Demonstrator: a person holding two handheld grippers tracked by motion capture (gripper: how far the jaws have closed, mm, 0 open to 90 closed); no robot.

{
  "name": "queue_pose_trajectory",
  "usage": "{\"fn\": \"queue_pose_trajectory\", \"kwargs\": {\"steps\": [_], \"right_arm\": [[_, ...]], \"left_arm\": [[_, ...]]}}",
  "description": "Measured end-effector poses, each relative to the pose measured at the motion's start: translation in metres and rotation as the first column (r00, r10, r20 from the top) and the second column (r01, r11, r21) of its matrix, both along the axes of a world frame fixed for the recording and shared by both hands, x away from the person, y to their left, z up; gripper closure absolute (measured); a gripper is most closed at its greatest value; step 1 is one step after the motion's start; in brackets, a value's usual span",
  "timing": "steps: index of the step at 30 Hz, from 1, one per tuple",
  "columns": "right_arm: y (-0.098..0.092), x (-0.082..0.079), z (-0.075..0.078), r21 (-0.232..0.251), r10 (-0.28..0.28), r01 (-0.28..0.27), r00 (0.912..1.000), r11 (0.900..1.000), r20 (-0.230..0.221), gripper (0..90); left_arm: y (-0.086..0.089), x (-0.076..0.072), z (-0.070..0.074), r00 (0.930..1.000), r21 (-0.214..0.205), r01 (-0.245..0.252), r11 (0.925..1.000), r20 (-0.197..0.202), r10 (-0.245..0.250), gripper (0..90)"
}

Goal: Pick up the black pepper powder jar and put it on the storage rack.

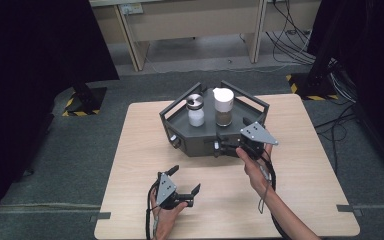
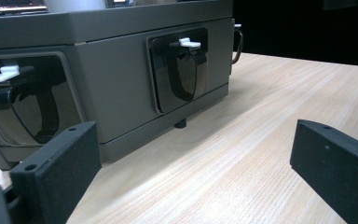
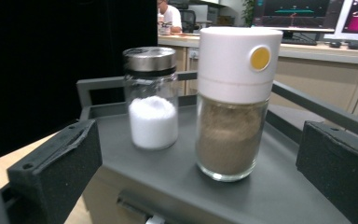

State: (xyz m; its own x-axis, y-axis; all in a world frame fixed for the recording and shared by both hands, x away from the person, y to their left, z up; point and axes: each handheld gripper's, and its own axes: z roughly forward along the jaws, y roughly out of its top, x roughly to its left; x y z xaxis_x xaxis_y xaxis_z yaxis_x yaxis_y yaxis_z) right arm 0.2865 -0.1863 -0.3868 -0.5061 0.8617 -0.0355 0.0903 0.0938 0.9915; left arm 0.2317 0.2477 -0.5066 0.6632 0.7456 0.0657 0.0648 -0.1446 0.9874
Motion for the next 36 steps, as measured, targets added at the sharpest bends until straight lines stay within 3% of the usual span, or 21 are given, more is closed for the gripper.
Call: {"fn": "queue_pose_trajectory", "kwargs": {"steps": [11, 28, 36], "right_arm": [[-0.009, -0.017, -0.016, 0.001, 0.043, -0.043, 0.9989, 0.9991, -0.019, 0.2], [-0.016, -0.041, -0.048, -0.072, 0.090, -0.092, 0.9956, 0.9931, -0.023, 0.3], [-0.026, -0.053, -0.061, -0.079, 0.101, -0.103, 0.9945, 0.9916, -0.028, 0.3]], "left_arm": [[0.000, 0.000, 0.000, 1.0000, -0.001, -0.002, 1.0000, 0.000, 0.002, 1.4], [0.000, 0.000, 0.000, 1.0000, -0.004, -0.005, 1.0000, 0.001, 0.005, 1.4], [0.000, -0.001, -0.001, 1.0000, -0.006, -0.006, 1.0000, -0.001, 0.006, 1.4]]}}
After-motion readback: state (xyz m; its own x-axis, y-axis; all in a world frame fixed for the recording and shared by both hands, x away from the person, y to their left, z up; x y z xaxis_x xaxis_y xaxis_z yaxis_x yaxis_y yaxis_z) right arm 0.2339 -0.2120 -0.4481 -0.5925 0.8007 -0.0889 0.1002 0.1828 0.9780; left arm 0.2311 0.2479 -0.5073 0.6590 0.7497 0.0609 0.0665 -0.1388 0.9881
